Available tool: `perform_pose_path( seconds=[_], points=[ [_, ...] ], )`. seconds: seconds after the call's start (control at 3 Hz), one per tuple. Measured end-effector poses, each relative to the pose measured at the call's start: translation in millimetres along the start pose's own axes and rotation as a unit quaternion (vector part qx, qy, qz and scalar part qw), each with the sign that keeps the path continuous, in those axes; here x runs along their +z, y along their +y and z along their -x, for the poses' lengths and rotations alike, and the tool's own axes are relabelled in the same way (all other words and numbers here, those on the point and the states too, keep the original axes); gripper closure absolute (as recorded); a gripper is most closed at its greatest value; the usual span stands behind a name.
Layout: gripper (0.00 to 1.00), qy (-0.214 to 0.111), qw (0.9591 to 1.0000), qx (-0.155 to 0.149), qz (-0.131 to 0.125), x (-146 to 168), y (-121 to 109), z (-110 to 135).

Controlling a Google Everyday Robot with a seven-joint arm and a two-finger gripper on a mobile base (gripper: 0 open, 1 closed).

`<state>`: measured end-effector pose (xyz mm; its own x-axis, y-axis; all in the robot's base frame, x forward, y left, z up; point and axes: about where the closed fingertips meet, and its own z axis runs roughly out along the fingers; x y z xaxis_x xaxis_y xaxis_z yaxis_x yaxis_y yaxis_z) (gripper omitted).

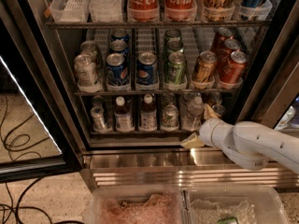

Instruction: Pick water bottle from bottom shelf of fridge

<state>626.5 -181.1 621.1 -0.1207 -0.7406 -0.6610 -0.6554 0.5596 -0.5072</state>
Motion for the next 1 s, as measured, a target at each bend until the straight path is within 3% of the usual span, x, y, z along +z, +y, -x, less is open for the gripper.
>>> perform_pose_path(
  seconds=[0.33, 0.67, 1.0],
  points=[
    [0.0, 0.003, 0.9997, -0.003, -0.026, 9, -18, 2],
    [0.0, 0.003, 0.9997, -0.003, -0.026, 9, -18, 2],
    [0.0, -0.002, 0.9989, -0.019, -0.043, 21, -32, 14]
  ],
)
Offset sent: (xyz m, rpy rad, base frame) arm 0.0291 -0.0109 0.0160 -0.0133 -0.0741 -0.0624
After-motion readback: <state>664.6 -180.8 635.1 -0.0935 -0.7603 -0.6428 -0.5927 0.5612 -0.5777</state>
